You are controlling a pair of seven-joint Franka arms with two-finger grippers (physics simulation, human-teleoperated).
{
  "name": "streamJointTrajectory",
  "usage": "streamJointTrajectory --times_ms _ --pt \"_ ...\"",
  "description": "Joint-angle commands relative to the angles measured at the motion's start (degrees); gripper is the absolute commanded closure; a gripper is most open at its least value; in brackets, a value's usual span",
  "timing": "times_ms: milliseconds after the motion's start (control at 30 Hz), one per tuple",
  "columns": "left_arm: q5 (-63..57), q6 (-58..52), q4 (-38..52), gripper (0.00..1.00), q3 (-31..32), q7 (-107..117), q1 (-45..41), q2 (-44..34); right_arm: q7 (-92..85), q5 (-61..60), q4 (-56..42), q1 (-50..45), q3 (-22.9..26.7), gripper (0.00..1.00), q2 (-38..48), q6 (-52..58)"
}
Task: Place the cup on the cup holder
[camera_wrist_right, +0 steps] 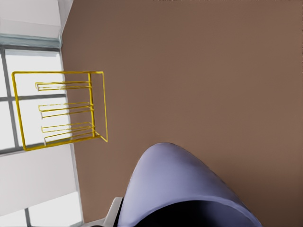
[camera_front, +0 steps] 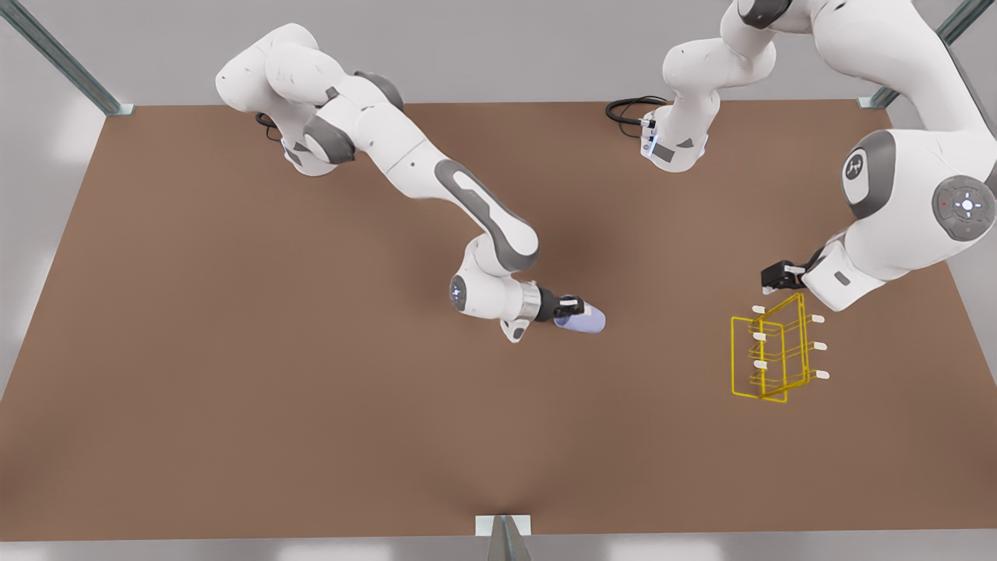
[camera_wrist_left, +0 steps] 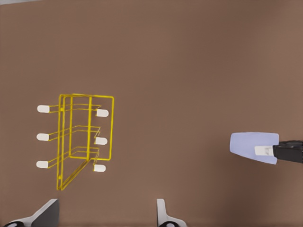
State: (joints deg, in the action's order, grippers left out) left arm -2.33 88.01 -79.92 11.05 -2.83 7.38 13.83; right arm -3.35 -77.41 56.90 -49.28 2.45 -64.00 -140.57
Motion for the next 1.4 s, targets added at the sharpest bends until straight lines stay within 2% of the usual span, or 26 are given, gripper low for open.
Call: streamJointTrajectory --times_ms 0,333,367,400,433,600,767,833,867,967,1033,1067,1100,1133,1167,1200,1233,1300,1333,1367 --pt "-0.1 0.0 0.0 0.00 0.0 0.2 0.0 0.1 -20.0 -0.3 -0.1 -0.3 0.0 0.79 -0.5 -2.6" --pt "-0.2 0.1 0.0 0.00 0.0 0.2 0.1 0.4 -21.3 -0.3 -0.1 -0.4 0.0 0.79 -2.2 -2.6" --pt "-0.1 0.1 0.0 0.00 0.0 0.2 0.1 0.4 -21.3 -0.3 -0.1 -0.3 0.0 0.66 -2.2 -2.6" --pt "-0.1 0.1 0.0 0.00 0.0 0.2 0.1 0.4 -21.3 -0.4 -0.1 -0.3 0.0 0.41 -2.2 -2.7" --pt "-0.1 0.1 0.0 0.00 0.0 0.2 0.0 0.4 -21.3 -2.3 -0.1 -0.2 0.0 0.00 -2.2 -2.7" --pt "-0.2 0.1 0.0 0.00 0.0 0.1 0.2 0.8 -21.3 -2.8 0.9 0.1 0.0 0.00 -1.4 -2.6" --pt "2.2 -2.6 0.3 0.00 0.5 0.5 0.1 0.1 -22.0 -2.4 7.2 2.4 -0.3 0.00 0.7 -2.0" --pt "3.4 -4.1 0.3 0.00 0.5 1.8 0.1 -1.0 -23.5 -2.4 11.5 3.3 -0.5 0.00 3.9 -0.4" --pt "3.2 -7.2 0.3 0.00 0.6 1.6 0.0 -1.0 -23.8 -2.4 12.2 3.5 -1.2 0.00 4.4 -0.2" --pt "3.3 -7.2 2.6 0.00 -0.6 1.5 0.5 -0.6 -23.6 -2.3 13.6 4.5 -1.2 0.00 6.3 0.4" --pt "3.3 -7.5 2.6 0.00 -1.3 1.7 0.9 -0.3 -23.6 0.4 22.1 8.8 -1.2 0.00 13.6 7.4" --pt "3.4 -8.3 2.5 0.00 -1.3 2.0 0.8 -1.2 -23.1 5.5 26.4 13.1 -1.2 0.00 17.5 14.8" --pt "3.5 -9.4 2.4 0.00 -1.3 1.7 2.3 -1.1 -21.4 16.8 27.0 18.9 -0.6 0.00 20.5 27.2" --pt "3.4 -9.4 2.0 0.00 -1.3 2.1 1.6 -1.1 -17.1 36.1 24.2 22.4 2.7 0.00 22.9 40.8" --pt "3.2 -8.4 -0.4 0.00 -1.3 15.1 -2.5 -0.8 -16.9 57.3 18.5 22.4 7.6 0.00 24.4 53.1" --pt "3.2 -5.8 -1.6 0.00 -1.3 36.6 -8.1 0.4 -15.8 73.5 10.9 22.4 10.7 0.00 24.7 63.1" --pt "2.9 -3.7 -1.6 0.00 -1.3 56.6 -14.0 3.1 -5.4 81.0 8.7 22.7 10.6 0.00 28.4 65.9" --pt "2.9 1.0 -2.3 0.00 -1.2 79.3 -18.9 6.6 4.0 80.1 13.5 25.7 9.4 0.00 42.1 69.9" --pt "3.7 9.4 -8.6 0.00 -1.2 86.5 -21.3 6.5 5.2 79.3 19.1 30.8 4.3 0.00 49.1 69.8" --pt "3.7 20.3 -13.6 0.00 -1.1 96.2 -22.8 6.4 7.0 79.5 22.6 31.1 4.2 0.00 52.0 69.2"
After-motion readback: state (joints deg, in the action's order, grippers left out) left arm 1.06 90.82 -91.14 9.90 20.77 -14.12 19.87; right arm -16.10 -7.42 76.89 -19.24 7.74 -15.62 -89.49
